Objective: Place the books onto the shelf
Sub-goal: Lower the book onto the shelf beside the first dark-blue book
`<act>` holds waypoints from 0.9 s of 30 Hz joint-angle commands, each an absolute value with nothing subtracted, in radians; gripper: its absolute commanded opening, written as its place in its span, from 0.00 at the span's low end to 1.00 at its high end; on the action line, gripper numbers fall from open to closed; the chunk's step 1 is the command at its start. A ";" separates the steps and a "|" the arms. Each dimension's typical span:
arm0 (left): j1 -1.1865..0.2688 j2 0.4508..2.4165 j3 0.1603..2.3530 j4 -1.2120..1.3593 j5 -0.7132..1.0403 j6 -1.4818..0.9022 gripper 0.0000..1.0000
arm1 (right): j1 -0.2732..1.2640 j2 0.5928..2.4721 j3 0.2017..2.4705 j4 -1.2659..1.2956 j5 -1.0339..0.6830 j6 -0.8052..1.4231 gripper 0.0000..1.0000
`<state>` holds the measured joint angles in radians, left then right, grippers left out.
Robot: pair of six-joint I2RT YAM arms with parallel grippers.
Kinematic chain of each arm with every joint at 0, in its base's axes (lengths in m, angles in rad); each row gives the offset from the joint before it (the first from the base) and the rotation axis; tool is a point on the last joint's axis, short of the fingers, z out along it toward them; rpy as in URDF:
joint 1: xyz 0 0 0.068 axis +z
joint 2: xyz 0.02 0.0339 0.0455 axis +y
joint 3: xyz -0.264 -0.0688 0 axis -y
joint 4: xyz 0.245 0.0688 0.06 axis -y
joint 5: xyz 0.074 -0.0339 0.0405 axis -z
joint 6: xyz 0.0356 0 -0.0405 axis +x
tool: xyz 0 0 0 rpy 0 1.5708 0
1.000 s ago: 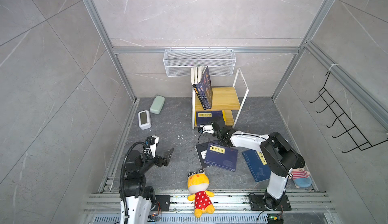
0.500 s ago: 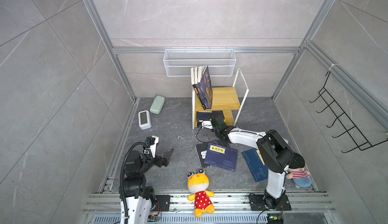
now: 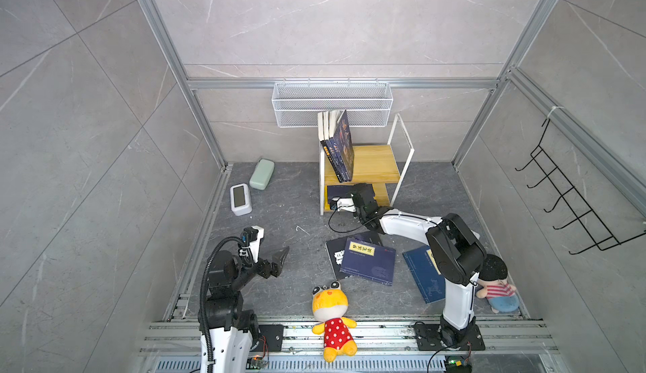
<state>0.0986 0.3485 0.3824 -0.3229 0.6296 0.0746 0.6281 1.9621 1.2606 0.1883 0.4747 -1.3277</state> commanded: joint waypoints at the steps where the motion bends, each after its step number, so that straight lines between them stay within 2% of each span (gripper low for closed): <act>1: 0.098 0.351 0.391 -0.318 0.643 0.066 1.00 | 0.626 1.989 1.310 0.169 0.487 -1.319 0.09; 3: 0.098 0.351 0.393 -0.320 0.635 0.068 1.00 | 0.627 1.987 1.304 0.160 0.473 -1.325 0.16; 5: 0.097 0.347 0.392 -0.321 0.634 0.070 1.00 | 0.627 1.980 1.294 0.160 0.451 -1.328 0.17; 10: 0.105 0.352 0.390 -0.318 0.636 0.067 1.00 | 0.629 1.972 1.291 0.155 0.431 -1.320 0.07; 14: 0.104 0.350 0.391 -0.318 0.642 0.068 1.00 | 0.628 1.982 1.297 0.168 0.438 -1.323 0.04; 27: 0.107 0.342 0.390 -0.319 0.642 0.067 1.00 | 0.626 2.020 1.296 0.225 0.445 -1.360 0.06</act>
